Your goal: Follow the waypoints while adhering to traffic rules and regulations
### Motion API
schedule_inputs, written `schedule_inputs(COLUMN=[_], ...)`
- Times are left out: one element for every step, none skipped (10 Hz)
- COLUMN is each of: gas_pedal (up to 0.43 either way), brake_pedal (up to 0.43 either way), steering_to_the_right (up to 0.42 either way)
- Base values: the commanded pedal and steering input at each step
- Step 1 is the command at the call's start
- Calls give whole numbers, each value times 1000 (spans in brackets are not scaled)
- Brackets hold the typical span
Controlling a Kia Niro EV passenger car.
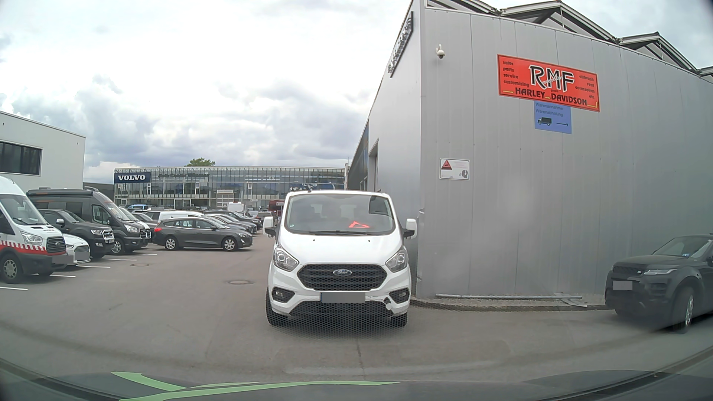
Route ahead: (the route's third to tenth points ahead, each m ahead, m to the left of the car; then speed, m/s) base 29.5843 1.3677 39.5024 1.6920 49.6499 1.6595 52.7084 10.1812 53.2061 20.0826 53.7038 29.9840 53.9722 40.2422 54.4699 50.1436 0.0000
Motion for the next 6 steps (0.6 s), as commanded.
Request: schedule_inputs(gas_pedal=[0,0,0,0,0,0], brake_pedal=[524,524,524,524,524,524], steering_to_the_right=[-5,-5,-5,-5,-6,-10])
